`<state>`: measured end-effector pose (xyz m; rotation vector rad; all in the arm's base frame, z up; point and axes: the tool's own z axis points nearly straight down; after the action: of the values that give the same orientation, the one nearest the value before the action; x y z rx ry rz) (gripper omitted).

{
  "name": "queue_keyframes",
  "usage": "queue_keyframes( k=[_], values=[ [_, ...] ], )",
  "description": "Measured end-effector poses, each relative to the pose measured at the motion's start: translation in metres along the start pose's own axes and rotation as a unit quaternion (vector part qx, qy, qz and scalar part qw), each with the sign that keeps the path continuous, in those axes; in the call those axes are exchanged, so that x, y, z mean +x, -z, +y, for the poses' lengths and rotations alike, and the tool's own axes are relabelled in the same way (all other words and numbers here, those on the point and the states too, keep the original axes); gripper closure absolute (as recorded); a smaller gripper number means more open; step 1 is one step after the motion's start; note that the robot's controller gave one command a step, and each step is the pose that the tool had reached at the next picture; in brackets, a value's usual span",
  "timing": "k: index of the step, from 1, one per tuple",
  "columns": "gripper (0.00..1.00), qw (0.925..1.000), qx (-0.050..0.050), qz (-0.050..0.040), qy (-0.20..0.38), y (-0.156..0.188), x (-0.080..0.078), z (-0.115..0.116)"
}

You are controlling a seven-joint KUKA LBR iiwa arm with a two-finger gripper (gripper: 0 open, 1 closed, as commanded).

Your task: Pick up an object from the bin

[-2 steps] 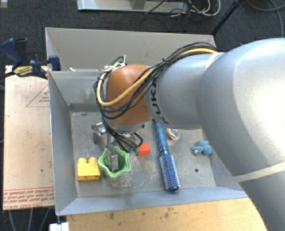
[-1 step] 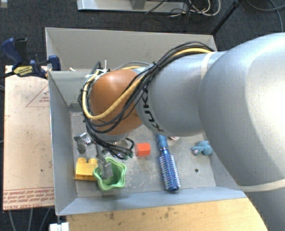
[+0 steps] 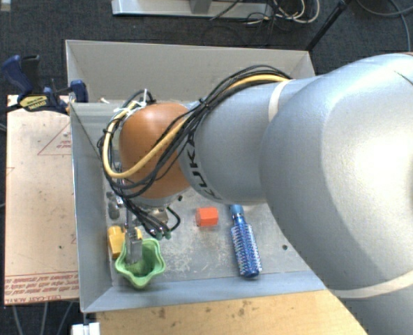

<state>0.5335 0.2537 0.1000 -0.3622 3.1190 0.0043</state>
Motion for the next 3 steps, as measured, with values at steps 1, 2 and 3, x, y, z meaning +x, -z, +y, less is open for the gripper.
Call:
queue_keyframes(
  k=[1, 2, 3],
  values=[
    [0.0, 0.9977, 0.001, 0.0015, -0.068, -0.0308, 0.0064, -0.0032],
    [0.0, 0.9977, 0.0, 0.0009, -0.068, -0.0306, 0.0057, -0.0031],
    [1.0, 0.9977, 0.0, 0.0008, -0.068, -0.0305, 0.0056, -0.0035]
  ],
)
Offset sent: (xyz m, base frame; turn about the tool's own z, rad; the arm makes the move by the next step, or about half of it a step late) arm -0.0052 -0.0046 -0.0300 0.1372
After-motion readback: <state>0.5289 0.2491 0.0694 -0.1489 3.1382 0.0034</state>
